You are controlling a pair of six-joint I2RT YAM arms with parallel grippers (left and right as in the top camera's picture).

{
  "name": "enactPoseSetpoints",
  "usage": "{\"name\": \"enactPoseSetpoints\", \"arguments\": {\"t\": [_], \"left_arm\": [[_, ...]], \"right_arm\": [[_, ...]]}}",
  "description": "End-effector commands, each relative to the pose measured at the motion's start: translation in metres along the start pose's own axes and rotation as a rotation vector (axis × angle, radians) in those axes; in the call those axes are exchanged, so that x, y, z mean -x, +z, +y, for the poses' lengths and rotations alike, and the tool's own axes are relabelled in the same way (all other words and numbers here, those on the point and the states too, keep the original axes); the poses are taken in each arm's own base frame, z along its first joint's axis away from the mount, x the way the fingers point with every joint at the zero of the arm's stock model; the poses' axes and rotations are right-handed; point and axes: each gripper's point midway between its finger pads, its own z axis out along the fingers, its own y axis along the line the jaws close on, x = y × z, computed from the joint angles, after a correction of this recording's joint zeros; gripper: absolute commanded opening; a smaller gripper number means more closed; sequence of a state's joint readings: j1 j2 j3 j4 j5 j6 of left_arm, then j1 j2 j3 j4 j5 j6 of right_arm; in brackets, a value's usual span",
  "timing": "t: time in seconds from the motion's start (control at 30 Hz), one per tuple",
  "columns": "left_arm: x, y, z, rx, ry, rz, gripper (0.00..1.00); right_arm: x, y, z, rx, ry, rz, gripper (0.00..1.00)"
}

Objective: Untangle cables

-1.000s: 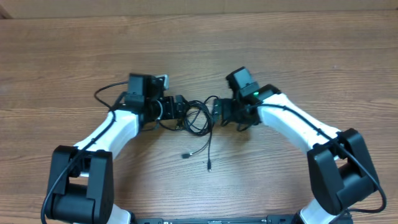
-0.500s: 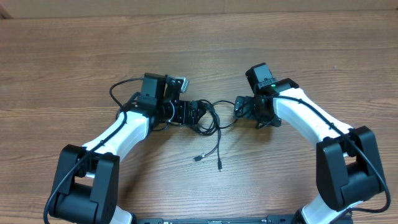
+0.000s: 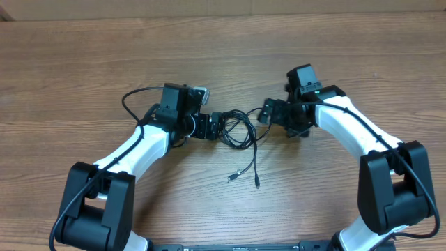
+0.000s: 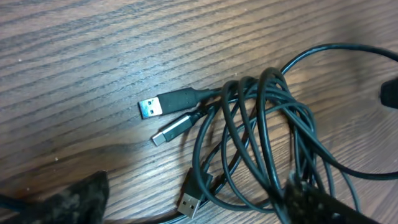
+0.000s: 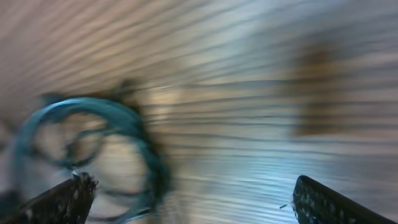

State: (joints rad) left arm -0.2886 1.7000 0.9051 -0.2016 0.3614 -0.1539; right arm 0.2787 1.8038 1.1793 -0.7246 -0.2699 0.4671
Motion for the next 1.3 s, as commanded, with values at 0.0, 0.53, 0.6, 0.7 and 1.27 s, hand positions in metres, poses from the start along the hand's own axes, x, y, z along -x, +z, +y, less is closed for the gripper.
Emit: {"name": "enactPoseSetpoints", "arguments": {"t": [0.0,0.53,0.6,0.7,1.27], "left_arm": [[0.014,-0.007,0.008,0.081,0.024,-0.042,0.85],[0.014,-0.017,0.054,0.334,-0.065,-0.066,0.90],[0.014,-0.017,0.054,0.334,-0.065,-0.066,0.91],[0.015,-0.017,0.054,0.334,-0.064,-0.066,0.94],[0.006,-0.031,0.053,0.303,-0.119,0.034,1.00]], "right_arm": [[-0.019,-0.009,0.061,0.221,-0.090,0.064,1.00],[-0.086,0.012,0.169,0.301,-0.416,-0.010,1.00],[-0.089,0.013,0.173,0.294,-0.432,-0.021,1.00],[-0.091,0.011,0.175,0.306,-0.437,-0.014,1.00],[-0.066,-0.089,0.170,0.269,-0.533,-0.195,1.00]]}}
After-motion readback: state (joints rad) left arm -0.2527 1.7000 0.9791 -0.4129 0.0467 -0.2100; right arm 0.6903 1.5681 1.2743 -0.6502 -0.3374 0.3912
